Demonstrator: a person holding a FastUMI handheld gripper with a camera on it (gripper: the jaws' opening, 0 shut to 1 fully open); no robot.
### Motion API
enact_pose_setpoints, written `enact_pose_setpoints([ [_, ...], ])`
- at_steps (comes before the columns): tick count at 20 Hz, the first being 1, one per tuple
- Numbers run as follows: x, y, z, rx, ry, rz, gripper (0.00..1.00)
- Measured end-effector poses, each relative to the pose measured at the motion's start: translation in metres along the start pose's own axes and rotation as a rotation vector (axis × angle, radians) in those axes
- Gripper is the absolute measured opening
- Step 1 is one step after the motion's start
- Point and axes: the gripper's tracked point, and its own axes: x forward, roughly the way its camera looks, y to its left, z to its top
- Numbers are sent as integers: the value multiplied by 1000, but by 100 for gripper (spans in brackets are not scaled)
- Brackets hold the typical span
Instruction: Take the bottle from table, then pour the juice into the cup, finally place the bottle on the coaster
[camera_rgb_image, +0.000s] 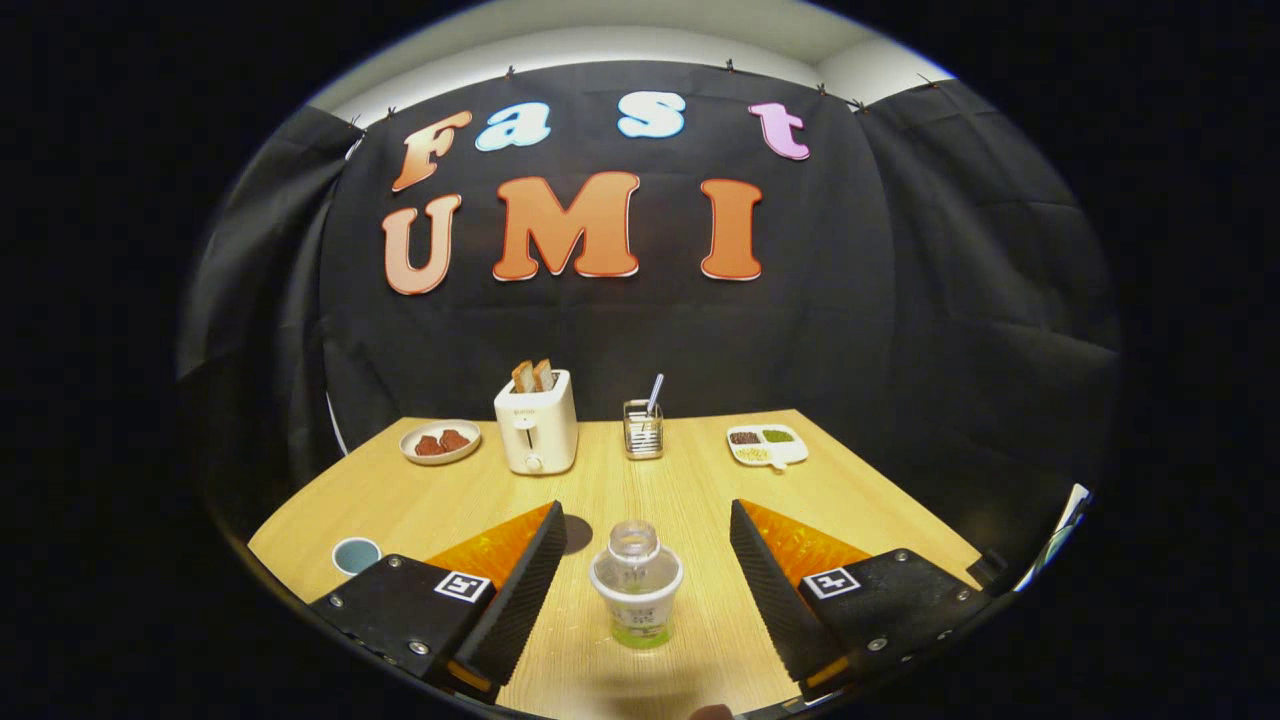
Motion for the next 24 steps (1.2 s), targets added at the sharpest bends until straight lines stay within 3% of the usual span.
enact_pose_setpoints([
  [8, 16, 2, -63, 11, 122, 9, 98],
  [21, 48, 16, -126, 9, 282, 37, 97],
  [23, 52, 13, -133, -3, 308, 7, 83],
  [24, 51, 15, -132, -12, 305, 9, 69],
])
